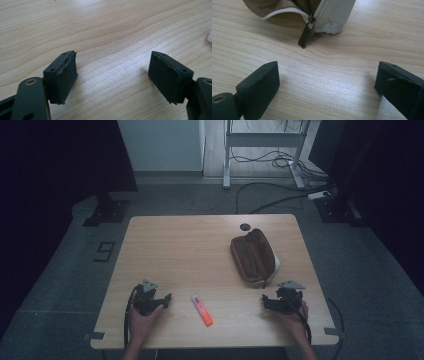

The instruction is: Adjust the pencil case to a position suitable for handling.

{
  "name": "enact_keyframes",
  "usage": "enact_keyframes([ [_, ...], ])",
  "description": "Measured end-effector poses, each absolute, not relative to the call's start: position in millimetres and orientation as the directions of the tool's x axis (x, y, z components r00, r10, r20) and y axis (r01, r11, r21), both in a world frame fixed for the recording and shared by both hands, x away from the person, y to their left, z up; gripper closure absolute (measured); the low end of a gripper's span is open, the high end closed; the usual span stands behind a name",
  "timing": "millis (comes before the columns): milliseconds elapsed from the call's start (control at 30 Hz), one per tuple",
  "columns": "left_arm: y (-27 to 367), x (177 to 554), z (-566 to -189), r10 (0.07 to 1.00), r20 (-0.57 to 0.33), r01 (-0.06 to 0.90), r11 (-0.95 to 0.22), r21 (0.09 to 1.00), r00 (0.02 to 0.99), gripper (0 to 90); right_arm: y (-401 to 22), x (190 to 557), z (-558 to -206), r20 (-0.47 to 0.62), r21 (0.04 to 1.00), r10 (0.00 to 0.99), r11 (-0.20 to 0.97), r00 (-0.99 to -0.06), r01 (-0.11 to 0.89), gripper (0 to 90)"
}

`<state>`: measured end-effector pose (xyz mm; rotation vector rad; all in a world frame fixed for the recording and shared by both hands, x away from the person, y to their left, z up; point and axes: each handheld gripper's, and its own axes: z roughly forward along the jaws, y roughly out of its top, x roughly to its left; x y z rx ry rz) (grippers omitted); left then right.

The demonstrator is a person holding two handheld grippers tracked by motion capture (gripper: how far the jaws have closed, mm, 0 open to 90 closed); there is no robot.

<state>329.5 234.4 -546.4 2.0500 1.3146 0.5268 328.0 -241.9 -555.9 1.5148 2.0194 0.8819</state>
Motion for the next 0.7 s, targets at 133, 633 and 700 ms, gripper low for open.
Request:
enact_keyframes([
  [133,234.2,329.9,-546.5,0.907,-0.007,0.651,-0.296,0.698,0.420,22.5,-241.8,328.0,-555.9,0.012,0.729,0.957,0.189,-0.289,0.658,6.3],
  [633,234.2,329.9,-546.4,0.907,-0.007,0.652,-0.297,0.698,0.420,22.5,-241.5,326.6,-555.1,0.014,0.739,0.948,0.203,-0.316,0.642,13.2],
  [700,234.2,330.0,-546.4,0.907,-0.007,0.652,-0.297,0.698,0.420,22.4,-242.3,326.2,-554.6,0.015,0.740,0.947,0.206,-0.322,0.640,16.6],
])
